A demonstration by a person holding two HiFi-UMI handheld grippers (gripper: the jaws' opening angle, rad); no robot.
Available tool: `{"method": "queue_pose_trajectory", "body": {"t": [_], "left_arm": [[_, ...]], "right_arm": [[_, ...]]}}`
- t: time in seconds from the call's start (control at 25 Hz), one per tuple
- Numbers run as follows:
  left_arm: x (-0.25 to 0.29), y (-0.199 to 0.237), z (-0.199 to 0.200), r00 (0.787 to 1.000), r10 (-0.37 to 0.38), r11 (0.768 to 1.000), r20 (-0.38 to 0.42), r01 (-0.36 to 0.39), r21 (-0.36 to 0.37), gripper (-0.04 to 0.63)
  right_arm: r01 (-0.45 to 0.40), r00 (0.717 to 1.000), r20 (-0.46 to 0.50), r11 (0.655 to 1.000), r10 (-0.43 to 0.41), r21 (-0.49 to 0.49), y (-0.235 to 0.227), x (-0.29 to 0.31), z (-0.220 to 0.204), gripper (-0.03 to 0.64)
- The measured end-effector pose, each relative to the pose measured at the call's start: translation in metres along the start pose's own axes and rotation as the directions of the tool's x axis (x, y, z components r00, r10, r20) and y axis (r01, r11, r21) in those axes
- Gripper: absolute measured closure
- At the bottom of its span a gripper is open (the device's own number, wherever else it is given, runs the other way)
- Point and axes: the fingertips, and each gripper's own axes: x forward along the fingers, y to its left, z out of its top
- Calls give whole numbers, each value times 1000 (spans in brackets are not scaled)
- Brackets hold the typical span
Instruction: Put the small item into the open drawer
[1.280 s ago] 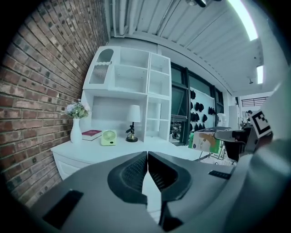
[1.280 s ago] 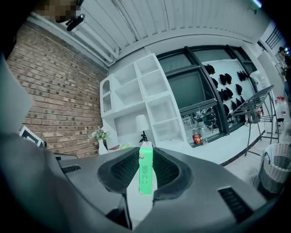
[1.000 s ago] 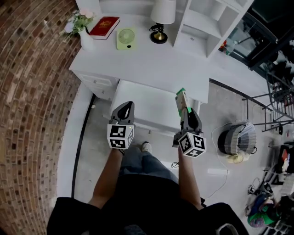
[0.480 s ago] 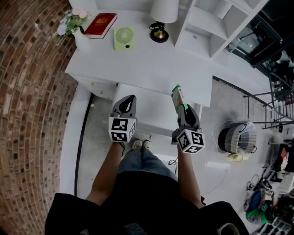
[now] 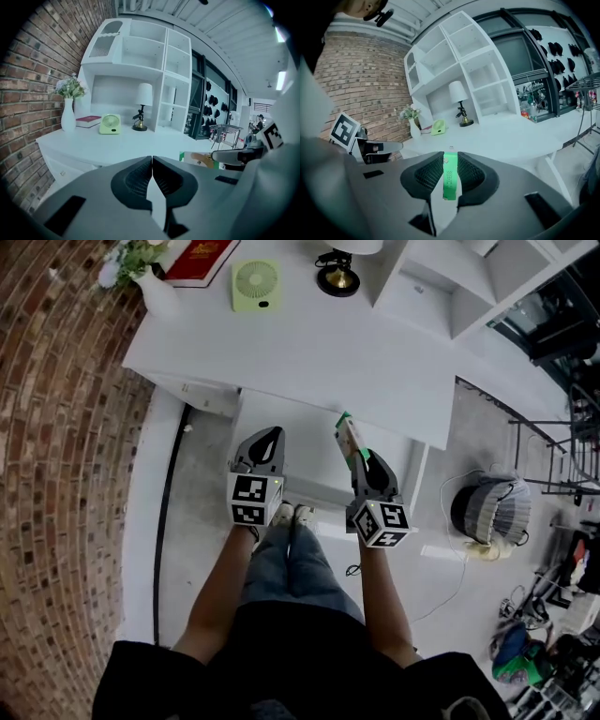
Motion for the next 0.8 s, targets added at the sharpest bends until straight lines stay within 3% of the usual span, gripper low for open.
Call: {"method": "queue_pose_trajectory", "body": {"t": [0.52,0.8], "left_arm": [[32,-6,-50,998,-15,999,-68,12,-41,571],[39,-9,-50,997,-28,999,-75,26,-30,572]], "right_arm": [[-68,971,-226,996,79,60,-23,67,-90,528],[-82,934,-350,997,79,7,-37,80,-104,522]]}}
